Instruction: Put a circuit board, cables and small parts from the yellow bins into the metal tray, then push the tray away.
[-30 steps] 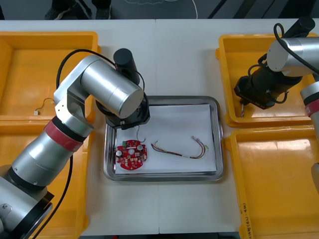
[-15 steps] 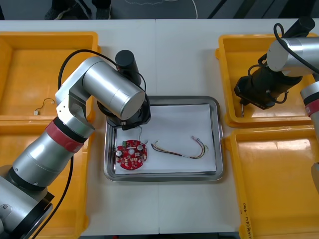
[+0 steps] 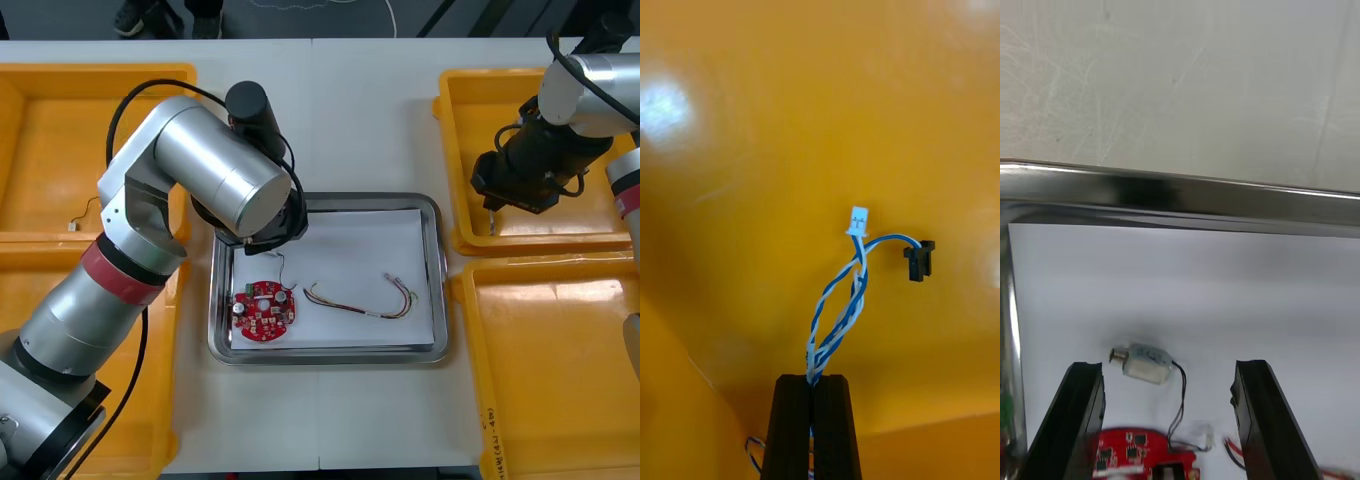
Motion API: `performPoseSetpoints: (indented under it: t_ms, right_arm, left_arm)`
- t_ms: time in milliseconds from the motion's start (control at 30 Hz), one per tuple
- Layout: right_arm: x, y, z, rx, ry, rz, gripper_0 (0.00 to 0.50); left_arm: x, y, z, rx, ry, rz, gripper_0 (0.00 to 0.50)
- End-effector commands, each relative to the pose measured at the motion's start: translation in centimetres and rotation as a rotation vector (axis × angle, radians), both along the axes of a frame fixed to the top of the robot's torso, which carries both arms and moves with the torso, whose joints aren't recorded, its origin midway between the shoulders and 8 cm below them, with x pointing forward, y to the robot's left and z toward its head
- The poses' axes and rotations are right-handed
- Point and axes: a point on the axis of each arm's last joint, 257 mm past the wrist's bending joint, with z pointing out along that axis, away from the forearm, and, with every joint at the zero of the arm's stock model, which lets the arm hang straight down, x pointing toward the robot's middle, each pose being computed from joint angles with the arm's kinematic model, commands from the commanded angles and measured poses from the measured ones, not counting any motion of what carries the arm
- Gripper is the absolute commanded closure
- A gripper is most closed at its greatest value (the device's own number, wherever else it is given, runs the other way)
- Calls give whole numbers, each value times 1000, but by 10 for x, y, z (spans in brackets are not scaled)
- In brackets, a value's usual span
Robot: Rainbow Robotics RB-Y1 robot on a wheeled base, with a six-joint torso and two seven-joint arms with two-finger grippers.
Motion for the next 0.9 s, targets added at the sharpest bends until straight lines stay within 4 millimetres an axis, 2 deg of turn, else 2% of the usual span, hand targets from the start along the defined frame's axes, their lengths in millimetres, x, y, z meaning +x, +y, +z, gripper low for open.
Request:
performPoseSetpoints:
  t_ms: [33,200,333,433,533,667,900]
  right_arm:
    - [15,-8,49,-33,-76,69,500]
    - [12,-15,65,-94,-91,168,500]
    - [12,-17,78,-132,-112,234,500]
    - [12,-18,87,-168,-132,290,500]
    - [12,-20,96,-208,-152,357,500]
    - [12,-21,101,-252,-169,430,500]
    - [11,-26,109,-328,-186,569,500]
  left_arm:
    - [-6,2,44,-16,-61,-43,0]
    - [-17,29,81,-20,-93,2,0]
    - [-10,36,114,-37,-177,-3,0]
    - [-5,43,131,-44,-206,-3,0]
    - [-1,52,143,-51,-221,0,0]
    - [2,70,148,-40,-224,11,0]
    - [13,115,152,26,-206,-12,0]
